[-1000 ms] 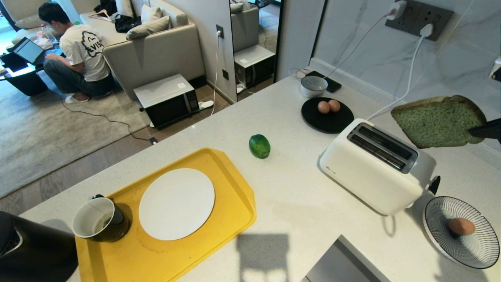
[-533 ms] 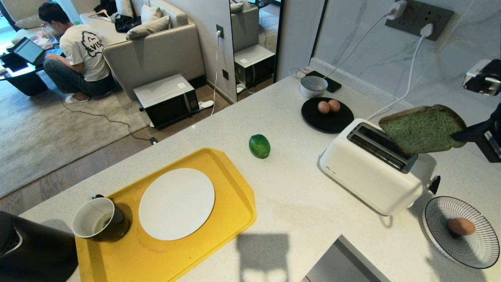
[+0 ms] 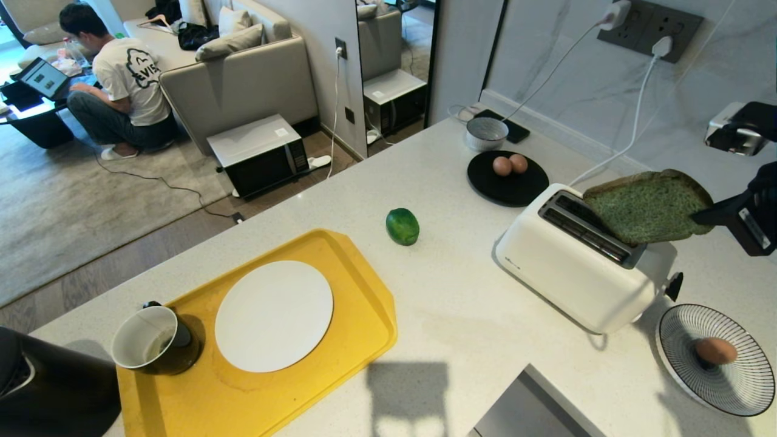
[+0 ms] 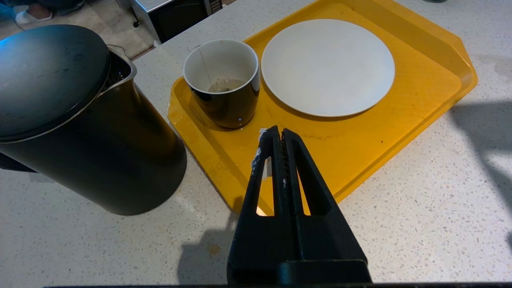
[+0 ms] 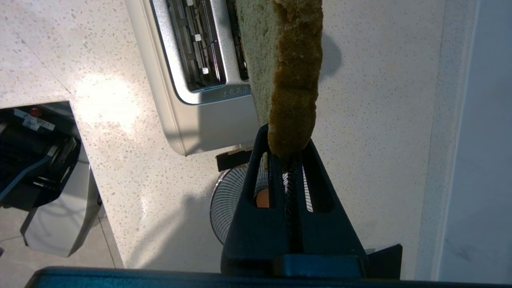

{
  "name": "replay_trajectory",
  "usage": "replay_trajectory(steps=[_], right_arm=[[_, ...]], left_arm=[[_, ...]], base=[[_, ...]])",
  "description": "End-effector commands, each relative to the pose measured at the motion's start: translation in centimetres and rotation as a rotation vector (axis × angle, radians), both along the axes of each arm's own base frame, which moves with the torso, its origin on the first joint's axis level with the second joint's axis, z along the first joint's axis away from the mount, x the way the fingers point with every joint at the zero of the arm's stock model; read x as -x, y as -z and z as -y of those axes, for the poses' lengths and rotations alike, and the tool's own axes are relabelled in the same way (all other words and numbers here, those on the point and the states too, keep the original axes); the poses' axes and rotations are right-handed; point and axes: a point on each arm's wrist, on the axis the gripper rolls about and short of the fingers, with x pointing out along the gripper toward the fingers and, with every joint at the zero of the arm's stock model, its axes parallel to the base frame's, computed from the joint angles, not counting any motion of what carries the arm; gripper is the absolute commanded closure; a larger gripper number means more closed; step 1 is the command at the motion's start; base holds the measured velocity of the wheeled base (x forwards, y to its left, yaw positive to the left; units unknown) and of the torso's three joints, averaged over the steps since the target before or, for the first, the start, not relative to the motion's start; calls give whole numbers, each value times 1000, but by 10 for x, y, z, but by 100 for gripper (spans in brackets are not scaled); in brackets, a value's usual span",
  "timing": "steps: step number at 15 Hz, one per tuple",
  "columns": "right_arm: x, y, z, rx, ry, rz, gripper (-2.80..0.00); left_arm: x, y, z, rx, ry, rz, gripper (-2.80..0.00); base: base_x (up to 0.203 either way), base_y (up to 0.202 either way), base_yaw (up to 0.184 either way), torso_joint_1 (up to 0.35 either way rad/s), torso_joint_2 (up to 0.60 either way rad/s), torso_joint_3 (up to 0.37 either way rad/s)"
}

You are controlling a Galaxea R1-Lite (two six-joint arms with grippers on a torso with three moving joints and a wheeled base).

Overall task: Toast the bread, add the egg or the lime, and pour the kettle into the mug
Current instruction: Put the bread slices in the toaster

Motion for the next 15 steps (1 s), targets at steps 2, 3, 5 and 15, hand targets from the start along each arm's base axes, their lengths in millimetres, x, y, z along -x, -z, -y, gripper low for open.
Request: replay_trajectory(steps=[2, 3, 5, 15], right_arm=[[-4, 4, -1, 8, -9, -18, 0], [-7, 5, -1, 9, -8, -23, 0], [-16, 10, -1, 15, -3, -43, 0], [-33, 20, 0, 36, 5, -80, -280]], left_arm=[[0, 0, 0, -1, 0, 1, 0], [0, 0, 0, -1, 0, 1, 0], [0, 0, 0, -1, 0, 1, 0], [0, 0, 0, -1, 0, 1, 0]], base=[[0, 0, 0, 0, 0, 0], [0, 0, 0, 0, 0, 0], [0, 0, 0, 0, 0, 0], [0, 0, 0, 0, 0, 0]])
